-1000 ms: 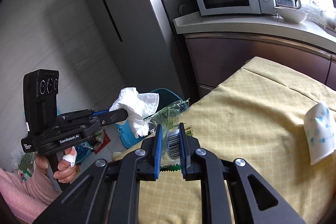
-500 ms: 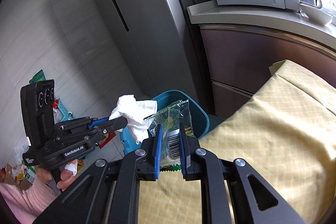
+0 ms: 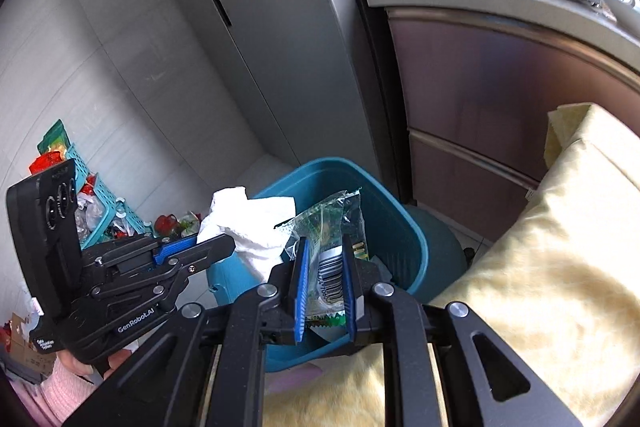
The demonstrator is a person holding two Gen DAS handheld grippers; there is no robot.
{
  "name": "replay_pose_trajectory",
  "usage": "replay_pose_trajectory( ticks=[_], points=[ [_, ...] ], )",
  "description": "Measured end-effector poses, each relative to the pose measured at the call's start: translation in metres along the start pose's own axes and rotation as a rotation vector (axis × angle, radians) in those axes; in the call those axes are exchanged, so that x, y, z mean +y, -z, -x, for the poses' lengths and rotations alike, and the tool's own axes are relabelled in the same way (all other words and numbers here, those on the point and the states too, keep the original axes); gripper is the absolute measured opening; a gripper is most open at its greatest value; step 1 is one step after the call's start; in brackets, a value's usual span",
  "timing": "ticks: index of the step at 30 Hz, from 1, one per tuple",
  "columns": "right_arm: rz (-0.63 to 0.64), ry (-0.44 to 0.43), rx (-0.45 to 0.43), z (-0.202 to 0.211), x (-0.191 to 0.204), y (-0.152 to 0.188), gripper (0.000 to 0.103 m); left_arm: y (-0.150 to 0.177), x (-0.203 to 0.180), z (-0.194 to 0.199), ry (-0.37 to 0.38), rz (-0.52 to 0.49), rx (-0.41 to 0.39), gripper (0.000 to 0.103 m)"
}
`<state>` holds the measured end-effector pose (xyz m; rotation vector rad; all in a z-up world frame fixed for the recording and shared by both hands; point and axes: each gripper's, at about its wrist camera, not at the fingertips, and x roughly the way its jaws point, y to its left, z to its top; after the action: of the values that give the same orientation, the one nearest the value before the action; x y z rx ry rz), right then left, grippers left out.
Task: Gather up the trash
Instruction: 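Open both tools to drop the tissue and plastic bag into the bin, then move both tools back over the table toward the remaining trash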
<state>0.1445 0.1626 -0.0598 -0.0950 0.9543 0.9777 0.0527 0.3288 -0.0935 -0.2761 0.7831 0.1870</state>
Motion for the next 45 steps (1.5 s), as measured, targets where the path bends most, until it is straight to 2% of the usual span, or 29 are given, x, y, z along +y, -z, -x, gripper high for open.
replay_pose_trajectory(
  ticks=[7, 9, 13, 18, 23, 27, 30, 35, 40, 45],
  points=[
    [-0.003, 0.022, 0.076, -0.028, 0.002, 0.000, 0.017, 0.004, 0.004, -0.021, -0.014, 0.008, 0.037, 0.012],
    [-0.008, 0.022, 0.089, -0.032, 0.002, -0.001, 0.017, 0.005, 0.004, -0.026, -0.014, 0.012, 0.048, 0.016],
    [-0.010, 0.027, 0.088, -0.034, 0.000, -0.002, 0.017, 0.007, 0.003, -0.035, -0.020, 0.012, 0.057, 0.029],
    [-0.021, 0.020, 0.079, -0.031, -0.003, 0.001, 0.019, 0.007, 0.001, -0.038, -0.026, 0.018, 0.059, 0.031],
    [-0.032, 0.007, 0.049, -0.019, -0.008, 0.007, 0.019, 0.007, -0.006, -0.026, -0.012, 0.002, 0.025, 0.036],
    [-0.030, -0.004, -0.007, 0.004, -0.009, 0.011, 0.022, 0.006, -0.019, -0.008, 0.016, -0.020, -0.019, 0.041],
    [-0.021, -0.005, -0.067, 0.032, -0.012, 0.018, 0.028, 0.005, -0.035, 0.006, 0.051, -0.045, -0.052, 0.043],
    [-0.041, 0.004, -0.158, 0.084, -0.024, 0.033, 0.029, 0.006, -0.073, 0.027, 0.123, -0.115, -0.102, 0.049],
    [-0.091, 0.043, -0.242, 0.138, -0.048, 0.056, 0.034, 0.010, -0.122, 0.040, 0.199, -0.205, -0.125, 0.051],
    [-0.143, 0.110, -0.291, 0.180, -0.070, 0.087, 0.036, 0.018, -0.177, 0.042, 0.284, -0.287, -0.113, 0.053]
  ],
)
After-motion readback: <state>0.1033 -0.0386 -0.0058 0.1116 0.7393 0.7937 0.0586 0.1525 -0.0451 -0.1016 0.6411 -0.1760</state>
